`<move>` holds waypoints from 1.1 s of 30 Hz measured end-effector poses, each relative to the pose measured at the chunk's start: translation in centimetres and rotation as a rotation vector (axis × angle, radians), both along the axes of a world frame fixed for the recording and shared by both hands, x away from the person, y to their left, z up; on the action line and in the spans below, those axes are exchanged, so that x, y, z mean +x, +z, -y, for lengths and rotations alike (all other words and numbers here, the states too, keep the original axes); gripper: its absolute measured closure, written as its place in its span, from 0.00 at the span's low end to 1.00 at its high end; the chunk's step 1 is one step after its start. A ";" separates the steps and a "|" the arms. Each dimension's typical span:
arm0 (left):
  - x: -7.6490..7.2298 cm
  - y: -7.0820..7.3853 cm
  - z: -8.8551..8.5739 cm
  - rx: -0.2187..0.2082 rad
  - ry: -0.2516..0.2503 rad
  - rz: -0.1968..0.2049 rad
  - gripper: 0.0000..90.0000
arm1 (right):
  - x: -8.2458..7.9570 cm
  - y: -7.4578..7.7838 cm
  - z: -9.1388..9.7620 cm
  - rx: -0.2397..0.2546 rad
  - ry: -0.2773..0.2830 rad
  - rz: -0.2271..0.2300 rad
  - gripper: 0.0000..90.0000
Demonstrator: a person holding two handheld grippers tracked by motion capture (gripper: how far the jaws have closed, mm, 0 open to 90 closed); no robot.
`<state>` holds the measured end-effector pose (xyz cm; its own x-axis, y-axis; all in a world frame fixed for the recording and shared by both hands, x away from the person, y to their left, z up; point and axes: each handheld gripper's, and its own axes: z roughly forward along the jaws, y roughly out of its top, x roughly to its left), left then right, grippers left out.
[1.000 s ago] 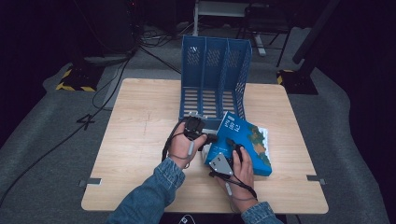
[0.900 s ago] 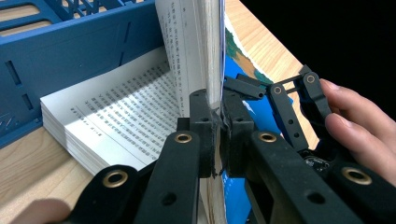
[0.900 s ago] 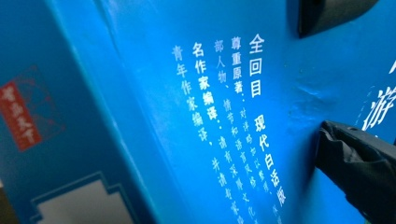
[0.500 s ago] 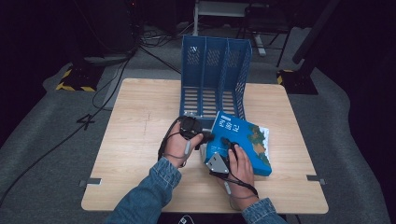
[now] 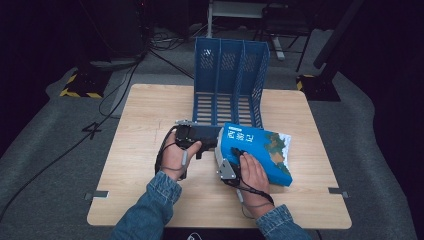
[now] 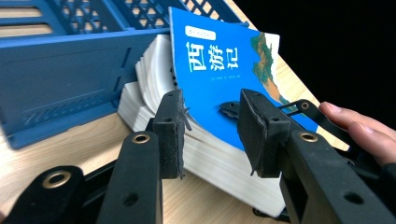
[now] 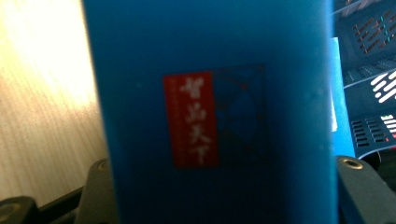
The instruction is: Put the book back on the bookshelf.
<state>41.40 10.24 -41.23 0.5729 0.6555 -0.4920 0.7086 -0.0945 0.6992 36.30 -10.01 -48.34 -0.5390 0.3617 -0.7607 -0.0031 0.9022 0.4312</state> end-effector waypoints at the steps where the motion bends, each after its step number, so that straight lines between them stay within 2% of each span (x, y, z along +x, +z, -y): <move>1: -0.1 0.0 -0.1 -0.005 0.002 -0.004 0.68 | 0.0 0.0 0.0 -0.001 -0.002 0.001 0.47; 4: -0.3 -0.1 -0.5 -0.008 0.005 -0.006 0.68 | 0.0 0.0 -0.1 -0.020 0.010 -0.007 0.51; 5: -0.3 -0.2 -0.6 -0.007 0.006 -0.010 0.69 | -0.1 0.2 -0.1 -0.024 0.009 -0.027 0.63; 12: -0.7 -0.7 -2.3 -0.018 0.028 -0.011 0.69 | -0.2 1.4 0.4 0.008 0.016 -0.052 0.67; 15: -1.1 -1.3 -3.4 0.003 0.048 -0.012 0.69 | -0.7 2.9 1.2 0.074 0.018 -0.048 0.68; 17: -1.3 -2.0 -4.2 0.037 0.059 -0.010 0.69 | -1.0 3.8 1.8 0.128 0.015 -0.046 0.68; 18: -1.3 -2.0 -4.2 0.037 0.059 -0.010 0.69 | -1.1 4.4 2.2 0.158 0.009 -0.039 0.68; 19: -1.4 -2.3 -4.6 0.048 0.073 -0.014 0.69 | -1.1 4.4 2.2 0.158 0.009 -0.039 0.68; 20: -1.6 -3.0 -5.1 0.081 0.090 -0.009 0.69 | -1.2 5.2 2.8 0.204 -0.009 -0.035 0.68; 21: -1.7 -3.5 -5.4 0.096 0.097 -0.014 0.69 | -1.2 5.5 3.0 0.224 -0.016 -0.032 0.68; 25: -1.8 -4.6 -6.1 0.125 0.106 -0.030 0.69 | -1.4 6.6 4.2 0.306 -0.040 -0.021 0.68; 27: -1.8 -5.1 -6.4 0.170 0.112 -0.032 0.69 | -1.5 7.0 4.8 0.351 -0.054 -0.014 0.68; 30: -1.7 -5.5 -6.5 0.203 0.121 -0.033 0.69 | -1.7 7.7 5.5 0.408 -0.072 -0.010 0.68; 33: -1.6 -5.8 -6.4 0.255 0.129 -0.018 0.69 | -1.9 8.4 6.4 0.485 -0.097 -0.005 0.68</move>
<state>39.79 16.66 -47.05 0.4691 0.8263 -0.3117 0.7386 -0.1736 0.6515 34.39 -16.44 -39.97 -0.4884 0.7224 -0.4895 0.0741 0.5933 0.8016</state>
